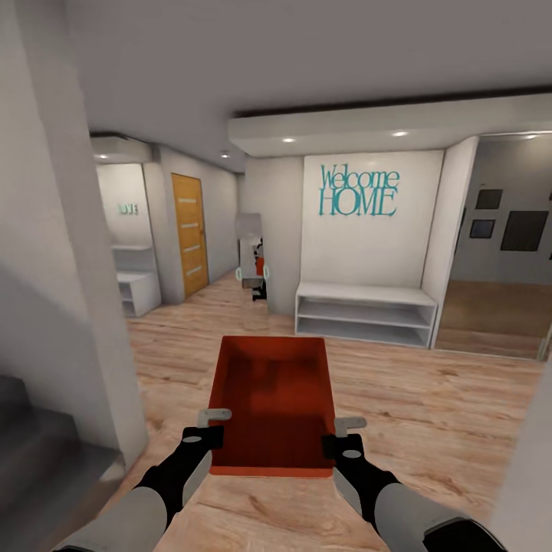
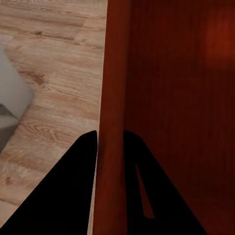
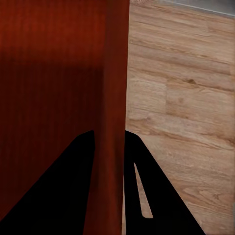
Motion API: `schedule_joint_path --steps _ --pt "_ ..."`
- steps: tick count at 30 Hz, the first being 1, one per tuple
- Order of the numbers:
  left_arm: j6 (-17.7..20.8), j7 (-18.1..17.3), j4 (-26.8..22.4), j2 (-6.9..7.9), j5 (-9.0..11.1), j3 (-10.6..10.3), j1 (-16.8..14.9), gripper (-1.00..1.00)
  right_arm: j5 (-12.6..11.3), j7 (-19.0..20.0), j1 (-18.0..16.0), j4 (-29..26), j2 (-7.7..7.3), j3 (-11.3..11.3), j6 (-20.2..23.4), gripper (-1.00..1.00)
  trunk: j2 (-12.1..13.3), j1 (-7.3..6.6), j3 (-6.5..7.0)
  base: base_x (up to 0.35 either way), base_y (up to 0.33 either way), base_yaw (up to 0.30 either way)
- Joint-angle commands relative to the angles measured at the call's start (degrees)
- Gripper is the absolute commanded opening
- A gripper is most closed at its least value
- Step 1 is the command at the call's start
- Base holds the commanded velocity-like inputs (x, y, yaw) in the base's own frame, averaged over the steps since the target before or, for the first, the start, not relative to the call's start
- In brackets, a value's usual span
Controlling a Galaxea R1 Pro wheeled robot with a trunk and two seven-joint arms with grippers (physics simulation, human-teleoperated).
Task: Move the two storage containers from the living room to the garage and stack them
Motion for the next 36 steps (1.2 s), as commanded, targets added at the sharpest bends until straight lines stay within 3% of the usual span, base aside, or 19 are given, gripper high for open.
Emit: schedule_joint_path --steps 1,36 --pt "0.5 1.2 -0.1 0.03 4.9 1.1 -0.1 -1.0 0.0 0.1 0.0 -0.2 1.28 0.8 -0.2 -1.0 -0.1 0.05 -0.09 0.324 0.0 0.0" --pt "0.5 1.2 -0.1 0.38 4.9 1.1 -0.1 -1.0 0.0 0.1 0.0 -0.2 1.32 0.8 -0.2 -1.0 -0.1 0.05 -0.09 0.324 0.0 0.0"
